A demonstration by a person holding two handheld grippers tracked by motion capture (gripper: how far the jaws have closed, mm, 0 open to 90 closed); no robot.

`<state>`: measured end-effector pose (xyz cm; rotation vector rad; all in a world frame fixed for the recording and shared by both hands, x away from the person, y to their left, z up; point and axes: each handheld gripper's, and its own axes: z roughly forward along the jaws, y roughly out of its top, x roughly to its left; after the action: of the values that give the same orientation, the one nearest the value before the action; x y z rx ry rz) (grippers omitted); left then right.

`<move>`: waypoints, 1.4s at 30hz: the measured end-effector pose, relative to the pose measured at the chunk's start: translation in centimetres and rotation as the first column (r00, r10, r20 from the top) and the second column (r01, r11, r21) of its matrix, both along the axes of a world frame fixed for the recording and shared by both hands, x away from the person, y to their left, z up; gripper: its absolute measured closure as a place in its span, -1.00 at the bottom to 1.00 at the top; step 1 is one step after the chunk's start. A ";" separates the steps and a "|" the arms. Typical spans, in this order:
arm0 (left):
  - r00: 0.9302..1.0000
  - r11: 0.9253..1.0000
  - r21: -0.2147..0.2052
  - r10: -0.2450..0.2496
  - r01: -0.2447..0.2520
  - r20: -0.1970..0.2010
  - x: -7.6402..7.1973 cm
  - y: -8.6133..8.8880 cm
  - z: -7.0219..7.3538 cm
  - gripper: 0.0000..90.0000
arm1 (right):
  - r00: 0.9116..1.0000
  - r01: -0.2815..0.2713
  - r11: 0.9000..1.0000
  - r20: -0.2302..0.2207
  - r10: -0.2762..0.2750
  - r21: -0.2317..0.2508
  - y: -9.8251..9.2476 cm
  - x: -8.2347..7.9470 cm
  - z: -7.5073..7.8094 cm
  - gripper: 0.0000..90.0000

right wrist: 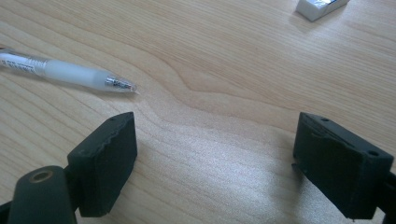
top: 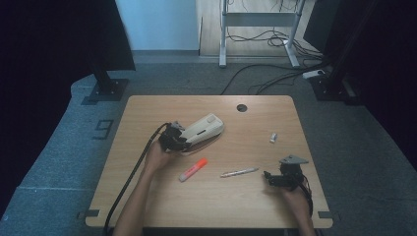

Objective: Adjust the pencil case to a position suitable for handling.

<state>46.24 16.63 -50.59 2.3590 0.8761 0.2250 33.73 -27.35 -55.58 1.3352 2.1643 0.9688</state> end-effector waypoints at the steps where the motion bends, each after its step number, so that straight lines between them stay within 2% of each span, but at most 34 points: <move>1: 1.000 1.000 0.001 0.001 -0.001 0.002 -0.2 0.1 0.0 0.46 | 1.000 0.000 1.000 0.000 0.000 0.000 0.0 0.0 0.0 -0.70; 3: 1.000 1.000 -0.005 0.005 -0.005 -0.013 -0.6 0.3 0.1 0.47 | 1.000 0.000 1.000 0.001 0.000 0.000 0.0 0.0 0.0 -0.70; 6: 0.998 0.999 -0.041 0.021 -0.024 -0.064 -0.8 0.8 0.3 0.47 | 1.000 0.000 1.000 0.001 0.000 0.000 0.0 0.0 0.0 -0.70; 9: 0.996 0.998 -0.060 0.024 -0.029 -0.084 -1.3 1.2 0.4 0.47 | 1.000 0.000 1.000 0.000 0.000 0.000 0.0 0.0 0.0 -0.70; 17: 0.999 0.997 -0.067 0.031 -0.033 -0.034 -3.1 2.1 0.9 0.59 | 1.000 0.001 1.000 0.001 -0.001 0.000 0.0 0.0 0.0 -0.70; 22: 0.998 0.993 -0.101 0.056 -0.057 -0.009 -3.9 2.6 1.3 0.64 | 1.000 0.000 1.000 0.000 0.000 0.000 0.0 0.0 0.0 -0.70; 26: 0.997 0.988 -0.136 0.074 -0.076 -0.015 -4.2 3.0 1.5 0.66 | 1.000 0.000 1.000 0.000 0.000 0.000 0.0 0.0 0.0 -0.70; 29: 0.997 0.987 -0.144 0.077 -0.077 -0.011 -4.5 3.2 1.6 0.67 | 1.000 0.000 1.000 0.000 0.000 0.000 0.0 0.0 0.0 -0.70; 33: 0.996 0.981 -0.172 0.088 -0.087 0.000 -4.9 3.5 1.8 0.69 | 1.000 0.000 1.000 -0.001 0.000 0.000 0.0 0.0 0.0 -0.70; 42: 0.995 0.977 -0.193 0.096 -0.092 0.013 -5.0 4.3 2.4 0.71 | 1.000 0.000 1.000 -0.001 0.000 0.001 0.0 0.0 0.0 -0.71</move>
<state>41.23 20.89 -48.17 2.1354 0.9562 0.1949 33.74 -27.36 -55.57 1.3363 2.1651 0.9691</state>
